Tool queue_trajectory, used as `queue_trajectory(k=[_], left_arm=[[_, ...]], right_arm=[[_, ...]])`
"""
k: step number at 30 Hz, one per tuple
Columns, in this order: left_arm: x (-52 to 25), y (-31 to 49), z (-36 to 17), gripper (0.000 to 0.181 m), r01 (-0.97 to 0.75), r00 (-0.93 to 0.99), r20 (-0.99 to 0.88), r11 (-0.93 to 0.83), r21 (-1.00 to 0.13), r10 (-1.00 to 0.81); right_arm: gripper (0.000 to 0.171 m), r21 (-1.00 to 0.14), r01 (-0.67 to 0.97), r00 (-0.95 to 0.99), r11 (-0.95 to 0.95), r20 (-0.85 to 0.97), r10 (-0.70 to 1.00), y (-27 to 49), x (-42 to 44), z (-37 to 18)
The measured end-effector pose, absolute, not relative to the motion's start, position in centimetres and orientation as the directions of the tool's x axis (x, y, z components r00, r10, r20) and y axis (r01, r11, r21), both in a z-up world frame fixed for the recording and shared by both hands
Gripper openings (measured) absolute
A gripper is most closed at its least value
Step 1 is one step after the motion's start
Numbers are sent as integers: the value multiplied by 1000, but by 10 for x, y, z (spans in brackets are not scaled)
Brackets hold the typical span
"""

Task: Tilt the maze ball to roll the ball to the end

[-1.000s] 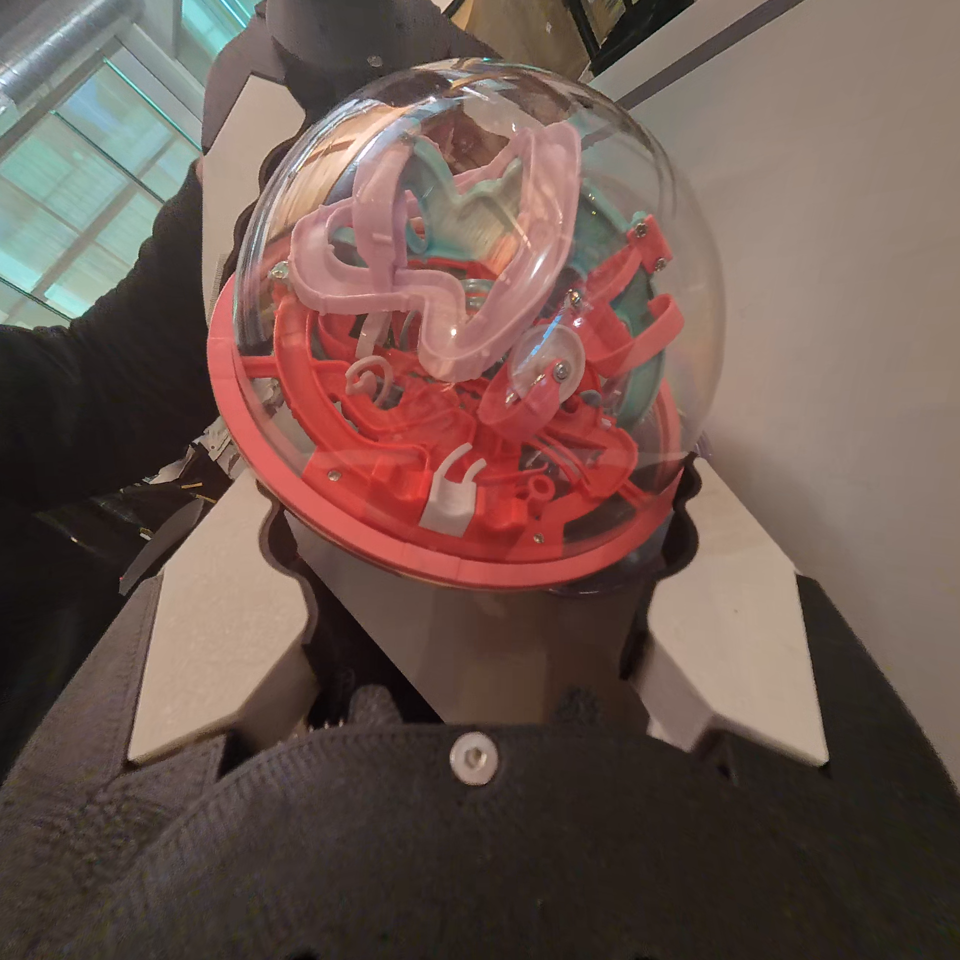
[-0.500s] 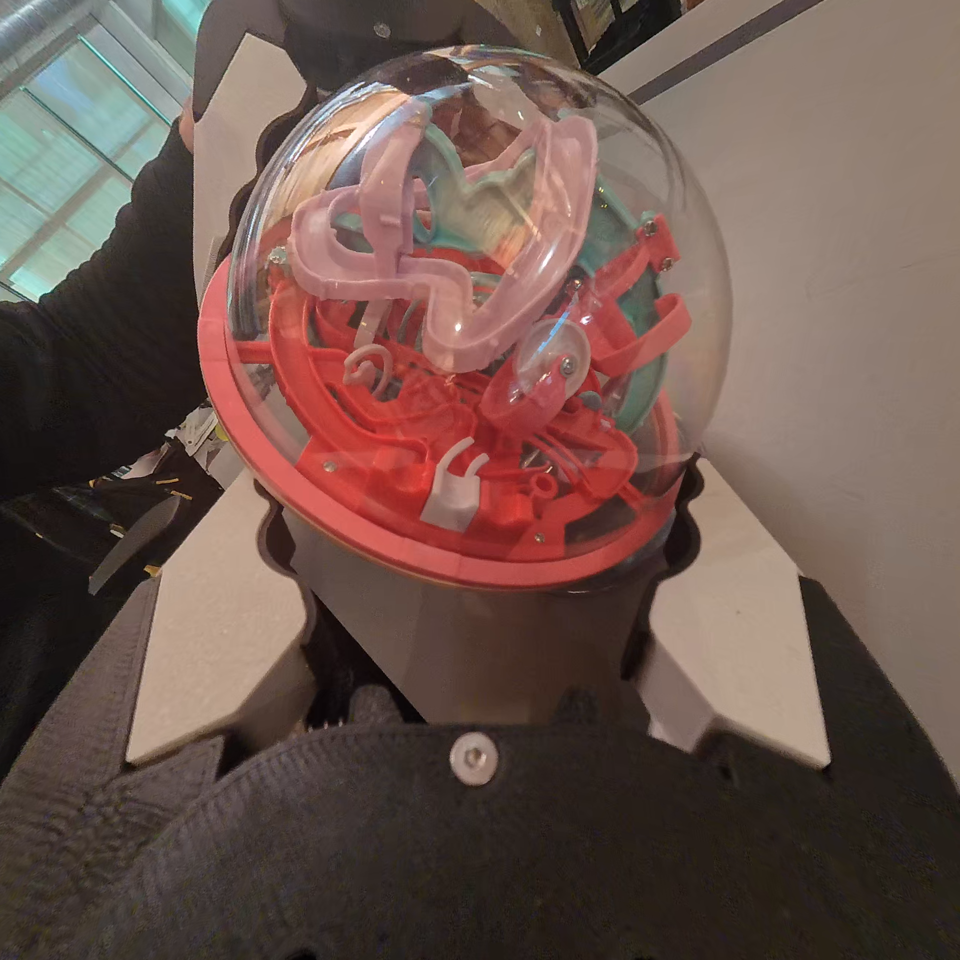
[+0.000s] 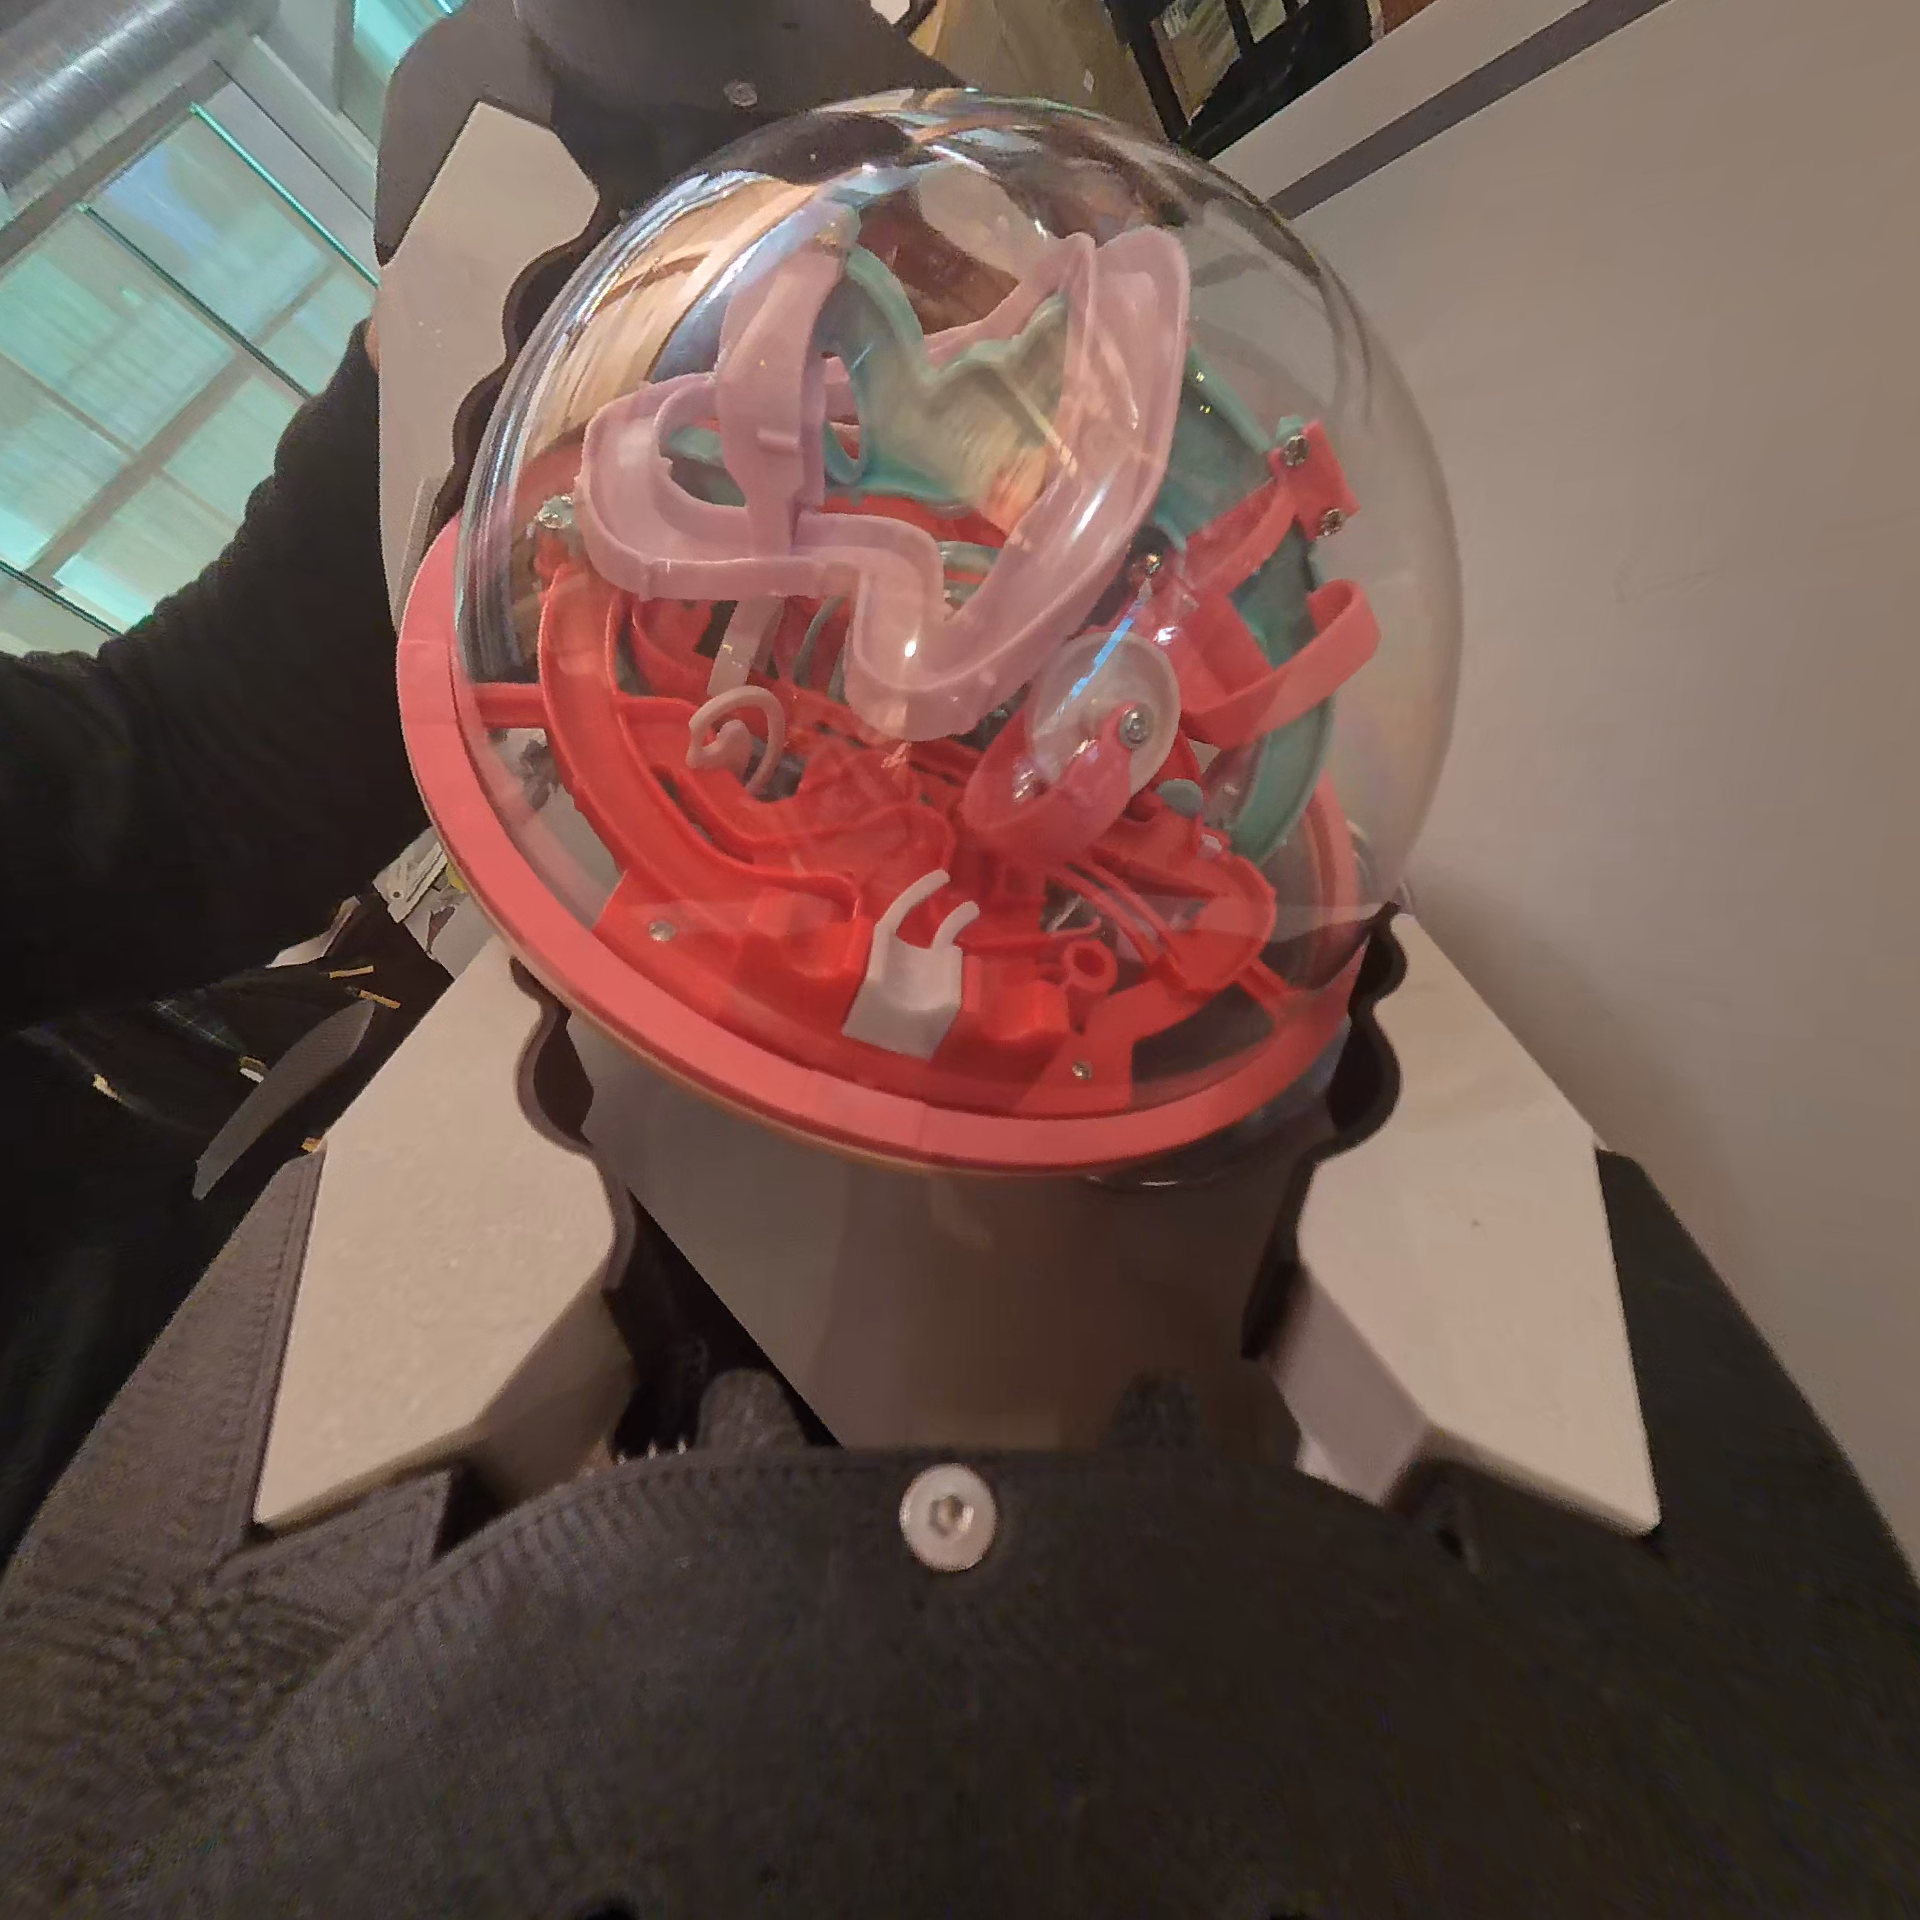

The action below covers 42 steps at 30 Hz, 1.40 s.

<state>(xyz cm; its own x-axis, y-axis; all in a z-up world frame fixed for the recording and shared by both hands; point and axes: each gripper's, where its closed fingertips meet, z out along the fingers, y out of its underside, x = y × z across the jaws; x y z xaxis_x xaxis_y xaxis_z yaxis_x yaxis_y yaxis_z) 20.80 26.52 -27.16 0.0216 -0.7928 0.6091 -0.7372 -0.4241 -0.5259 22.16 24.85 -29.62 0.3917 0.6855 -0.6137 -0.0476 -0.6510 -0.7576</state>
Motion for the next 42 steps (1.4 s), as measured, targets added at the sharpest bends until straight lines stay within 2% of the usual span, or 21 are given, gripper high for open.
queue_trajectory(k=[5, 31, 42], left_arm=[[205, 265, -270, 153, -729, 32, 573, -411, -547, -819], [195, 261, -277, 153, -884, -138, 573, -161, -439, -808], [198, 260, -277, 153, -899, -164, 574, -117, -422, -802]], right_arm=[[145, -767, -24, 404, -641, -594, 696, 247, 221, -298], [133, -801, -100, 358, -591, -583, 729, 238, 240, -285], [146, -854, -36, 255, -518, -509, 822, 256, 243, -268]])
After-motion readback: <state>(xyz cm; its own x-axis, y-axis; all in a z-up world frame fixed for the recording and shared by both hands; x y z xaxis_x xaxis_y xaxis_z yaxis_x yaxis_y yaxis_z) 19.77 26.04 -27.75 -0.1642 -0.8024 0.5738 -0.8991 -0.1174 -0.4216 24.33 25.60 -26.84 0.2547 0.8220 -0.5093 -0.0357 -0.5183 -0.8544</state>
